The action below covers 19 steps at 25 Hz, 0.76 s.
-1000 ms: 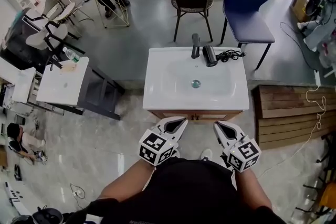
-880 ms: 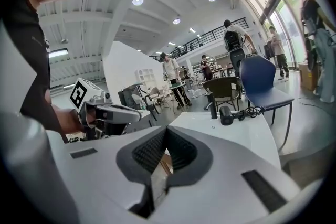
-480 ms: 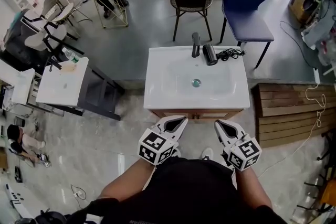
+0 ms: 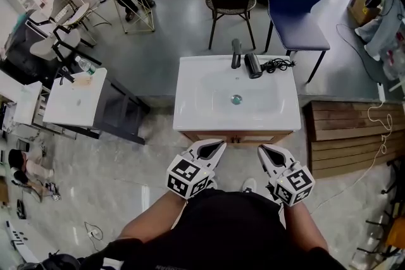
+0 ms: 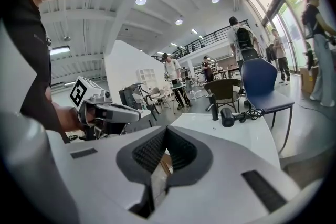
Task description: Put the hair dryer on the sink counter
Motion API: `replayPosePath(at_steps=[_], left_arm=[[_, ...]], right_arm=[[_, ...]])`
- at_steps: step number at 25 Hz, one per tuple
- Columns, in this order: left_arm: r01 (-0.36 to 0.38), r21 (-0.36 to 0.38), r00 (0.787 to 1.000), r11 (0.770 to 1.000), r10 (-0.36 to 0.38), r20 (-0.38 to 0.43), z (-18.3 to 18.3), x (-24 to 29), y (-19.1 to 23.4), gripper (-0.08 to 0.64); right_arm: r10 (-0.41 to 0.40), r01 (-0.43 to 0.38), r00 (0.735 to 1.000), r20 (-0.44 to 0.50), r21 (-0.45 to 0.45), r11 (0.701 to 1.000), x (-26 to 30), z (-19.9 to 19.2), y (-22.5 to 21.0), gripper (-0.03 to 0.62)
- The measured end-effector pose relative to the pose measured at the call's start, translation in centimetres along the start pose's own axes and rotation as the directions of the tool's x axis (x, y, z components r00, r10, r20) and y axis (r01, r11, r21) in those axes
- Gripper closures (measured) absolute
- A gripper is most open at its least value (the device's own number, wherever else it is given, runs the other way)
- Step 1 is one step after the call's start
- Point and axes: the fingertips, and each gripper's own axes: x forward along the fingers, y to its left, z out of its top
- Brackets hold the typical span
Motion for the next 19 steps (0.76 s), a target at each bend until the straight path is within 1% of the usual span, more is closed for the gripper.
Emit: replayPosePath(at_steps=[19], left_arm=[[0.008, 0.005, 1.0, 1.0, -0.008, -0.002, -0.22, -0.8, 0.39, 0.56]], right_arm=[[-0.005, 0.004, 1.0, -0.026, -0.022, 1.0, 0.5, -0.39, 0.87, 0.589]])
